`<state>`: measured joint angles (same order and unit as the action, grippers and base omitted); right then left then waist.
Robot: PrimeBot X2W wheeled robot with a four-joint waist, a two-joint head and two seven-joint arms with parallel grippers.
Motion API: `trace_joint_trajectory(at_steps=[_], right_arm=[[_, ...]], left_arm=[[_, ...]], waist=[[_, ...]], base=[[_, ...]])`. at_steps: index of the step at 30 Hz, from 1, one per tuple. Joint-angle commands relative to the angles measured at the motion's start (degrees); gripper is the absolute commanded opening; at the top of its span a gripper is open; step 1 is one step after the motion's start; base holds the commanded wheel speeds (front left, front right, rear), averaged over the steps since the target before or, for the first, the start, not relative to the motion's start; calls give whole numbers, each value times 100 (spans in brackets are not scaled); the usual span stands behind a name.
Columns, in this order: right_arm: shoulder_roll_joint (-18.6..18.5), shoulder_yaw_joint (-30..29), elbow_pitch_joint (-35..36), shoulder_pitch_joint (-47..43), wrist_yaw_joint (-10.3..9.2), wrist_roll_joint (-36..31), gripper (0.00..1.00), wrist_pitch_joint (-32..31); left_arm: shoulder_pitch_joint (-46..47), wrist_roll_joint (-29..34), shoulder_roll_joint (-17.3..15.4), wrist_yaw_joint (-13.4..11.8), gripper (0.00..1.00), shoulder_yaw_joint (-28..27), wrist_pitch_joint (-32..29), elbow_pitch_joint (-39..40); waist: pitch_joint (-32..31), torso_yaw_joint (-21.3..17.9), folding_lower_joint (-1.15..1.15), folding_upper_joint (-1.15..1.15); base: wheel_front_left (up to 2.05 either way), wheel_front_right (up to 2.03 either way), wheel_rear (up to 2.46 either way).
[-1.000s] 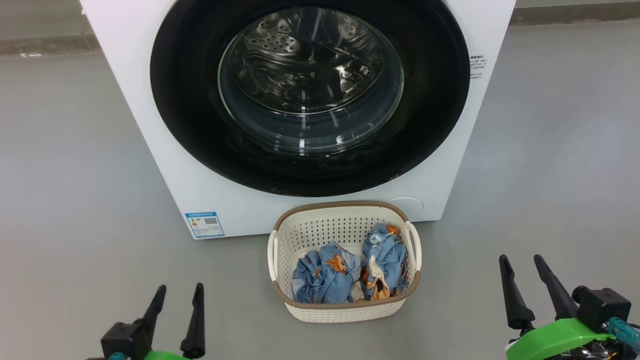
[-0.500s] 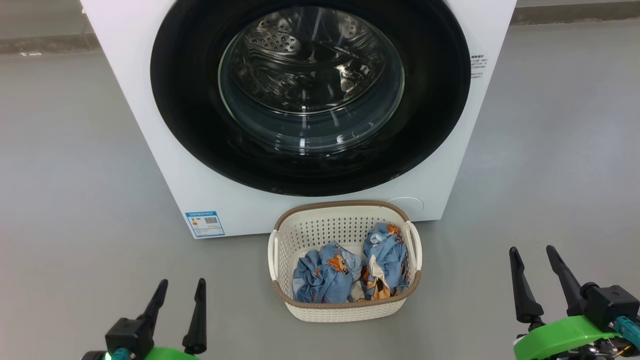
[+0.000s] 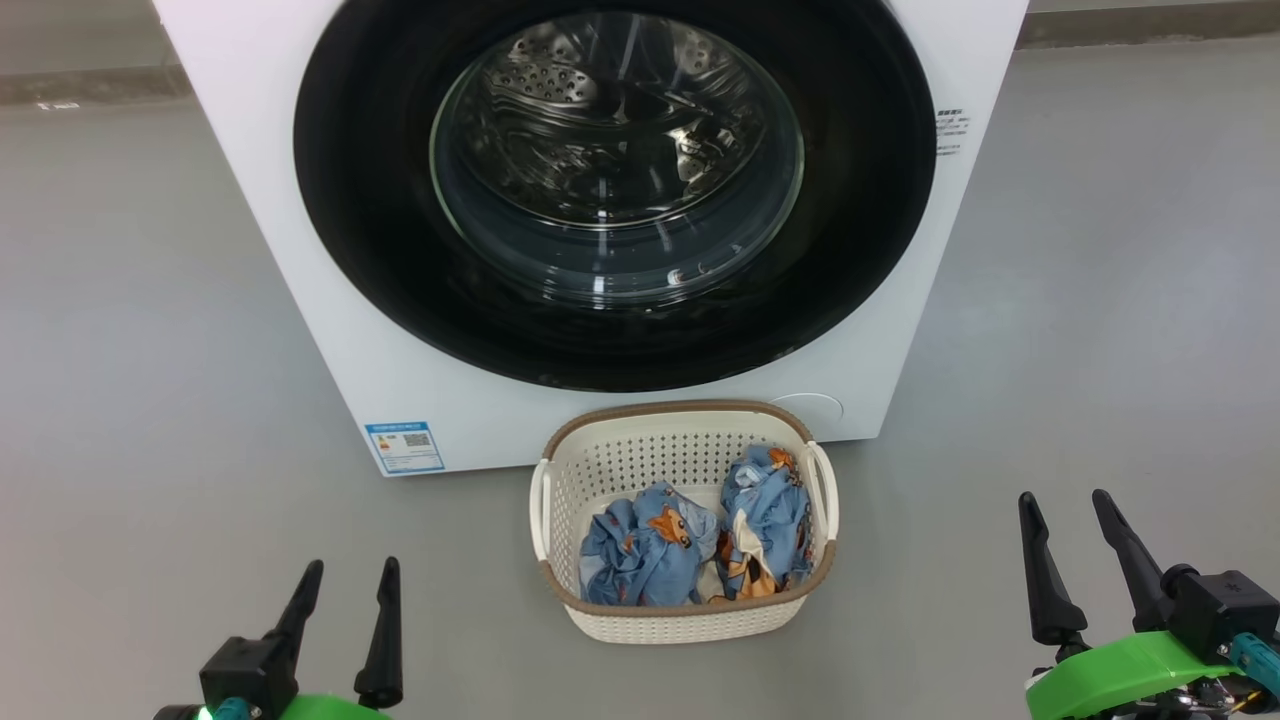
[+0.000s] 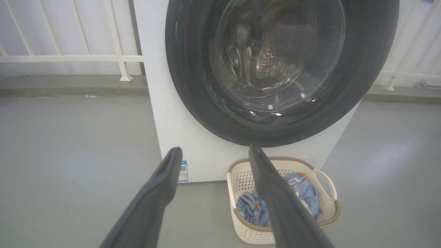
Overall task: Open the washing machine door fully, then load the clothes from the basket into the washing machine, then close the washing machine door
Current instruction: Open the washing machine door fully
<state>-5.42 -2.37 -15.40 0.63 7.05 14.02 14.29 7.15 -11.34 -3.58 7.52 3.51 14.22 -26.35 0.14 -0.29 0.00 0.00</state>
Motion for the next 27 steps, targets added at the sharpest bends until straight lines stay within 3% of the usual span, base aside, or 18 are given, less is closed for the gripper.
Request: trace_joint_trajectory(at_steps=[1, 21, 27], right_arm=[[-71, 76, 151, 54, 44, -57, 100, 71], [-56, 120, 140, 73, 44, -53, 100, 71], [-41, 78, 207, 90, 44, -42, 100, 71]], left_arm=[[246, 65, -65, -3, 100, -197, 78, 110], [288, 95, -45, -3, 100, -219, 78, 96], [287, -161, -30, -3, 100, -180, 78, 238]], waist=[[7, -4, 0, 0], [62, -78, 0, 0], [103, -86, 0, 0]], base=[[65, 65, -130], [111, 111, -222], [111, 109, -220]])
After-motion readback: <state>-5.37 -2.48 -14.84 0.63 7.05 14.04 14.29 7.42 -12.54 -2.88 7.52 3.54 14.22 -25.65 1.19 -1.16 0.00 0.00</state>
